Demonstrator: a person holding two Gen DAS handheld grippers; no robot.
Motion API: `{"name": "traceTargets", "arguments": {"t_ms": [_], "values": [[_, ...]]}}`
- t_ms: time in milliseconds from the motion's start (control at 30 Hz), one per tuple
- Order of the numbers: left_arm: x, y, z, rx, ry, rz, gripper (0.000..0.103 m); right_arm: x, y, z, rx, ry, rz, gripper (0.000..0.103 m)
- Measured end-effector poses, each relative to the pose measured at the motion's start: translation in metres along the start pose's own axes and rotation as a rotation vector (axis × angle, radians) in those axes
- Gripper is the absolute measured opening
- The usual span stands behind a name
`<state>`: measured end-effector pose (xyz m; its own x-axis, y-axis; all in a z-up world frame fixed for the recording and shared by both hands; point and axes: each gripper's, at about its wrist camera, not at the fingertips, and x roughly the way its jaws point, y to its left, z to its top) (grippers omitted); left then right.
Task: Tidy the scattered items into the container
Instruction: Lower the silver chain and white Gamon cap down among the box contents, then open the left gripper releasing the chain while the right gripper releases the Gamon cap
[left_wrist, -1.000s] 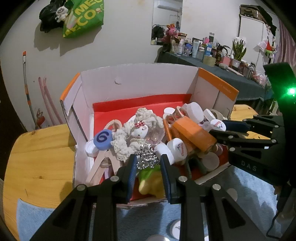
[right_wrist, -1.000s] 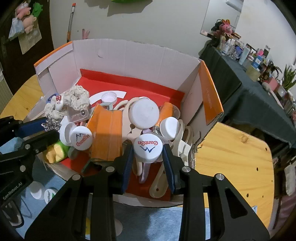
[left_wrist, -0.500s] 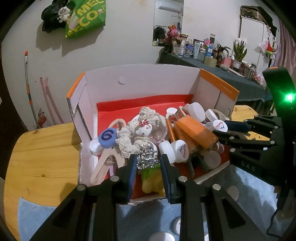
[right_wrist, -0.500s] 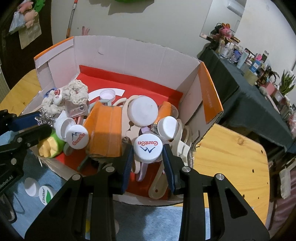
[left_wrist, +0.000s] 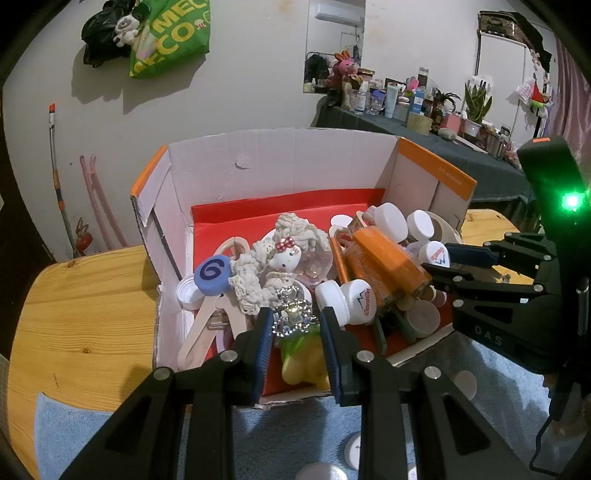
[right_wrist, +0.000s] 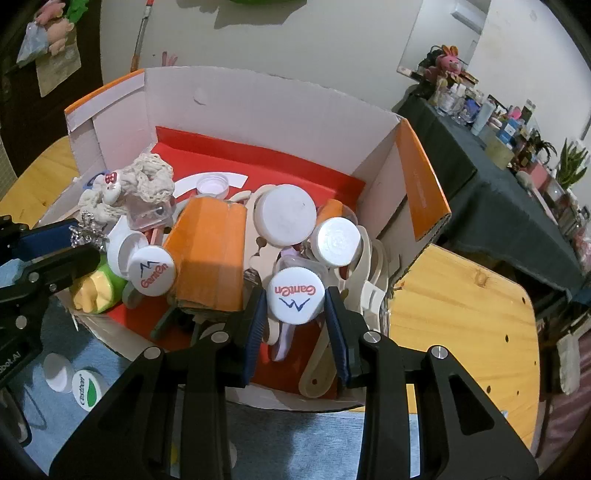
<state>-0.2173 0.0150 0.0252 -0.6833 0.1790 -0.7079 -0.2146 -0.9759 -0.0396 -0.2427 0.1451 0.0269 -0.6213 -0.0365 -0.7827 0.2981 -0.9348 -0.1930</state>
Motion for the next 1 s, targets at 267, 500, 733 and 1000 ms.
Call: {"name": "traceTargets", "arguments": {"t_ms": [267,500,733,1000], "values": [[-0.0006,-0.0007,-0.0001,-0.002,0.0,-0.002,0.029,-0.0003,0.0,0.0002,0.0,0.002,-0.002,0.031],[-0.0009,-0.0001,-0.0005,-0.004,-0.002,0.005,0.033,-0.0012,0.0002,0.0003,-0.001,0.003,-0.003,0.031],[-0.0009,0.0004,-0.0005,-0.004,-0.001,0.004,0.034,0.0006,0.0028,-0.0017,-0.006,0.009,-0.004,0.031],[-0.0003,0.0009,-0.0015,-0.001,0.002,0.008,0.04,0.0013,0.0039,-0.0023,-0.007,0.011,-0.006,0.031]]}}
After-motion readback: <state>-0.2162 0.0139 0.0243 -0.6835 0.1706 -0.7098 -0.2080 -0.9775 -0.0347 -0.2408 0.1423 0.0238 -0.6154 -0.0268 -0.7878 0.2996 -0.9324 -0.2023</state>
